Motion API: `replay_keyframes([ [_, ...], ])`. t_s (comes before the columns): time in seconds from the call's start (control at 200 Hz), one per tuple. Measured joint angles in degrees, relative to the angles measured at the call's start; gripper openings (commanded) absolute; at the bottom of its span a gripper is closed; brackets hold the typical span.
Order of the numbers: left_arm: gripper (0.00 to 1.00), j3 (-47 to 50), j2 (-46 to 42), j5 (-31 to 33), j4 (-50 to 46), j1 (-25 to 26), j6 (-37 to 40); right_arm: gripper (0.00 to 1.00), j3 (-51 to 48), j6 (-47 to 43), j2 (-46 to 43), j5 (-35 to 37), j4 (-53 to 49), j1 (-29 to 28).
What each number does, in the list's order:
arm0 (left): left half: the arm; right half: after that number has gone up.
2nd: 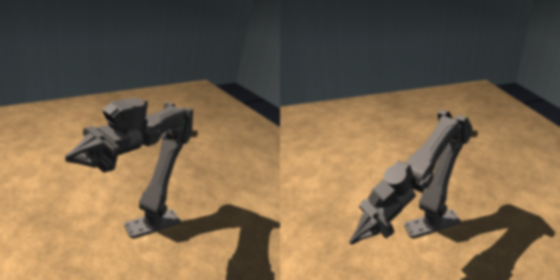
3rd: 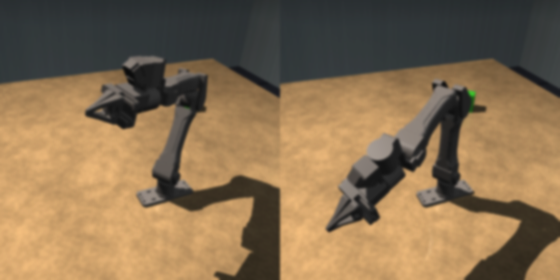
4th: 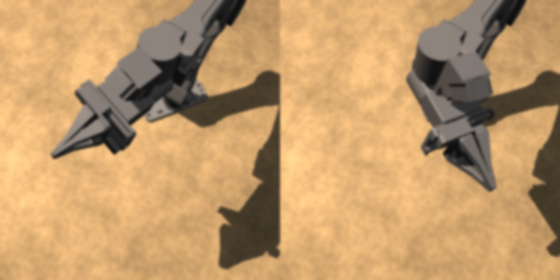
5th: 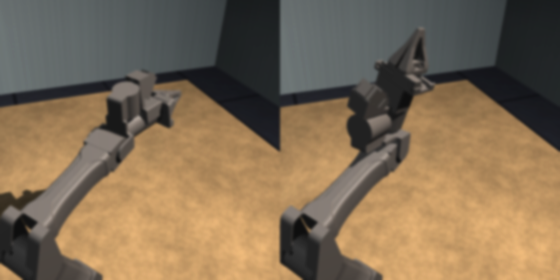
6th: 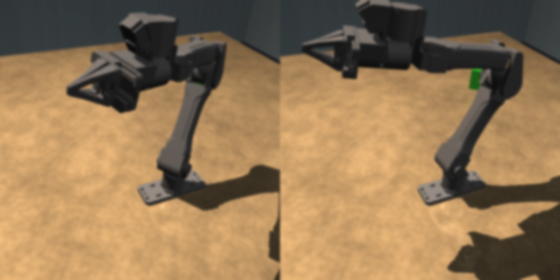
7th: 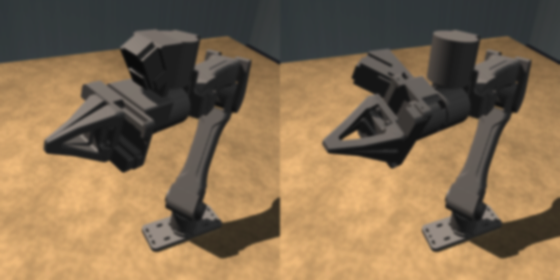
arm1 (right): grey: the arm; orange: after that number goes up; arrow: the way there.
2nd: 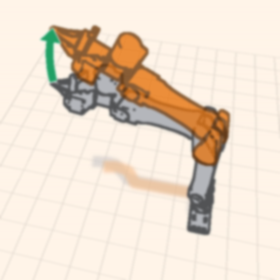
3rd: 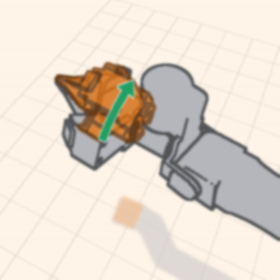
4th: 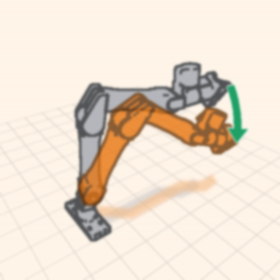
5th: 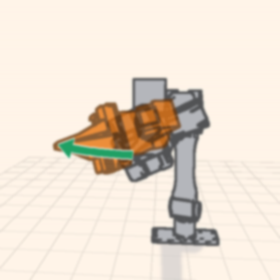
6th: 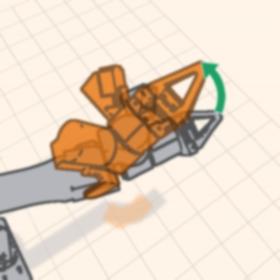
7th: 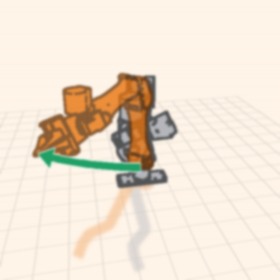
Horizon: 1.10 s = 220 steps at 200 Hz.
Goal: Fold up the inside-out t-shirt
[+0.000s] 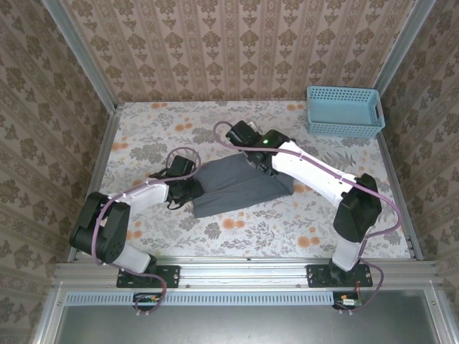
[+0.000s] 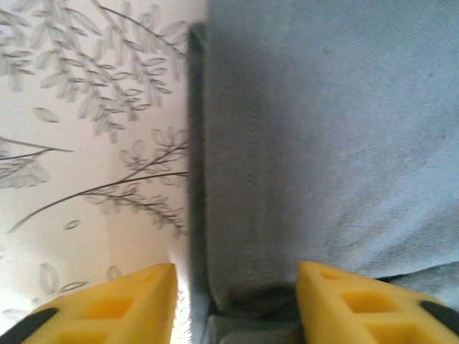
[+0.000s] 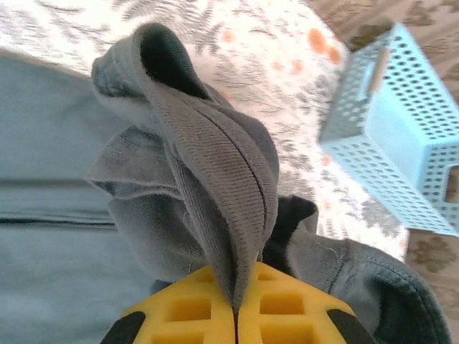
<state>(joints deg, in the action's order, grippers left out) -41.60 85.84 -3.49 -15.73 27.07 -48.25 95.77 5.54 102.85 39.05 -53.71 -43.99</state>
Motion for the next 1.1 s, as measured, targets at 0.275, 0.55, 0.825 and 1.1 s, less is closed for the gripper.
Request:
replay_keyframes([
  [0.275, 0.29, 3.3, 0.0, 0.1, 4.5, -0.1, -1.9, 0.00, 9.4, 12.4, 7.5, -9.5, -4.0, -4.6],
  [0.55, 0.28, 5.4, -1.2, 1.2, 7.1, 0.3, -3.2, 0.02, 15.3, 18.2, 13.7, -16.6, -4.1, -7.2],
  [0.825, 0.31, 7.1, -2.2, 1.3, 9.3, 0.3, -3.7, 0.16, 16.3, 20.8, 14.0, -22.5, -2.3, -8.3],
  [1.1, 0.58, 10.3, -8.3, 2.1, 9.3, 1.0, -5.7, 0.56, 17.0, 20.8, 16.4, -27.0, -1.6, -8.3],
])
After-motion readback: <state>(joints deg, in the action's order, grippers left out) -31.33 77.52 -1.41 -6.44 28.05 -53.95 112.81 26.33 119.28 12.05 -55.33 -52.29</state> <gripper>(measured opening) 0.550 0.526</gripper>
